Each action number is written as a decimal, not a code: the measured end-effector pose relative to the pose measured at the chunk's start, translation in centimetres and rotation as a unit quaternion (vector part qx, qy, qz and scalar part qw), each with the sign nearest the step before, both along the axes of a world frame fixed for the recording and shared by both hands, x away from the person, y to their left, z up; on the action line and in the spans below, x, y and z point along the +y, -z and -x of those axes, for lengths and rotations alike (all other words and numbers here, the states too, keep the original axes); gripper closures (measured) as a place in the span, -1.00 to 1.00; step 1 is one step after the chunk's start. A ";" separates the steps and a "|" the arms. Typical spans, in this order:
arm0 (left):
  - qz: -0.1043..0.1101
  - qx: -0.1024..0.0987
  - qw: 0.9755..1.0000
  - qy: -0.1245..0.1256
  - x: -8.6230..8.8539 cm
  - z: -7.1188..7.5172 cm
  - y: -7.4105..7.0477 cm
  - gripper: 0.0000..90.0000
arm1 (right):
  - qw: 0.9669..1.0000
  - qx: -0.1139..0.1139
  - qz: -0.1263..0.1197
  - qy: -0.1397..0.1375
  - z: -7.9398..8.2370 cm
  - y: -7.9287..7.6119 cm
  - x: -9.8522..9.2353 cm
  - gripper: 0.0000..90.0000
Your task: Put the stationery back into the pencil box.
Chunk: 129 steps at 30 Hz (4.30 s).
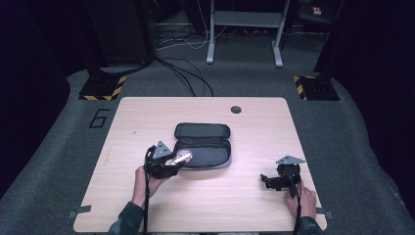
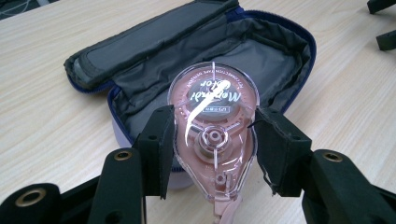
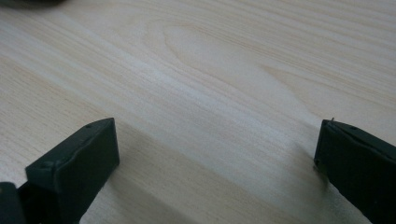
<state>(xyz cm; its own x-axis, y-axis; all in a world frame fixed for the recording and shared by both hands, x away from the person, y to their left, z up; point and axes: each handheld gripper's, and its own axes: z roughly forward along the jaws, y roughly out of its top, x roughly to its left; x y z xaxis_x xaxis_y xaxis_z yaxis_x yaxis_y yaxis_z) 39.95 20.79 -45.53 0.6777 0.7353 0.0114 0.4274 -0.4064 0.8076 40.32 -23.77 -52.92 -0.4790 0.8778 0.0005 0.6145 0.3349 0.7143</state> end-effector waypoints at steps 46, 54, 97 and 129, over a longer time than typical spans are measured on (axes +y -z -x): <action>-0.015 0.007 1.000 0.025 -4.0 -4.7 -0.8 0.11 | 1.000 -0.001 -0.001 0.001 0.0 0.0 0.0 -1.00; -0.014 0.007 1.000 0.021 -4.2 -5.3 -0.2 0.11 | 1.000 -0.001 -0.001 0.000 0.0 0.0 0.0 -1.00; -0.030 0.062 0.997 0.018 -6.3 -7.2 3.8 0.11 | 1.000 -0.001 -0.001 0.000 0.0 0.0 0.0 -1.00; -0.005 0.063 0.998 0.017 -3.5 -4.7 2.1 -0.69 | 1.000 -0.001 -0.001 0.000 0.0 0.0 0.0 -1.00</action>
